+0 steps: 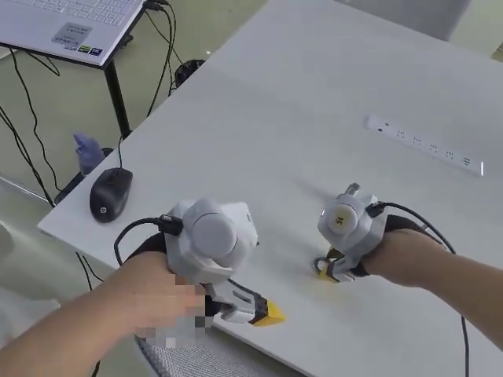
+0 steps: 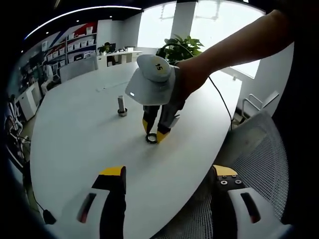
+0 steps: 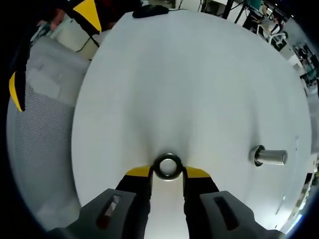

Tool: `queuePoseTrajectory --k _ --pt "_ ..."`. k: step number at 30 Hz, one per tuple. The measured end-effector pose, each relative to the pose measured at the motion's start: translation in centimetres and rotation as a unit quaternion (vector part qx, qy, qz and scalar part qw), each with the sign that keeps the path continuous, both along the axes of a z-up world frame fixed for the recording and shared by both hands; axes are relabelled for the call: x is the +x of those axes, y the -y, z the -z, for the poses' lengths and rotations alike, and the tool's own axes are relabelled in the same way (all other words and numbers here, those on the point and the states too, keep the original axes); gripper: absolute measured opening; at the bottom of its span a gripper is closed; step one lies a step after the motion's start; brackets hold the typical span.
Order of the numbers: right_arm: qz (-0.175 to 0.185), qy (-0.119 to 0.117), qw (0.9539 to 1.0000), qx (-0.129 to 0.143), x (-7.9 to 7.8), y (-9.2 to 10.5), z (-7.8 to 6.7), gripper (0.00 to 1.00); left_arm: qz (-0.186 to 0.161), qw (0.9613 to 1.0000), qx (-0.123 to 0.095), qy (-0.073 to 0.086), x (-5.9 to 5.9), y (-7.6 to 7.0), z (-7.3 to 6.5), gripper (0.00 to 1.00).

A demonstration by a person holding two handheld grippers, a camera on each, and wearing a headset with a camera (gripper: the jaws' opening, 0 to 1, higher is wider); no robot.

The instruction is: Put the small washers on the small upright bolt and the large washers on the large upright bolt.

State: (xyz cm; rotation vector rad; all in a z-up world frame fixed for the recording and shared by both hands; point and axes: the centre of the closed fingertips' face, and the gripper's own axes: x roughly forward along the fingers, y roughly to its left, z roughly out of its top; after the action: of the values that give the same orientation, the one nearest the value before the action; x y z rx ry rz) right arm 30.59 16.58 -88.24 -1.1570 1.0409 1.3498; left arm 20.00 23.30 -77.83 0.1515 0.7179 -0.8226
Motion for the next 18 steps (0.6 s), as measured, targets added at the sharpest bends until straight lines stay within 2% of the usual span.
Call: queuePoseTrajectory --k 4,8,12,18 --pt "0.001 0.000 0.9999 -0.012 0.02 0.07 0.01 0.26 0.000 1.0000 0.002 -0.001 -0.12 -0.17 0.06 0.68" --pt "0.020 -0.013 0.9997 -0.005 0.06 0.08 -0.01 0.27 -0.001 1.0000 0.004 -0.001 -0.09 -0.25 -0.03 0.68" --pt "0.011 -0.004 0.9999 -0.002 0.06 0.12 0.05 0.26 -0.002 1.0000 0.003 0.001 0.02 -0.15 -0.16 0.68" --pt "0.038 -0.005 0.9992 -0.008 0.27 -0.02 0.10 0.26 -0.001 1.0000 0.004 -0.003 -0.16 0.17 0.05 0.67"
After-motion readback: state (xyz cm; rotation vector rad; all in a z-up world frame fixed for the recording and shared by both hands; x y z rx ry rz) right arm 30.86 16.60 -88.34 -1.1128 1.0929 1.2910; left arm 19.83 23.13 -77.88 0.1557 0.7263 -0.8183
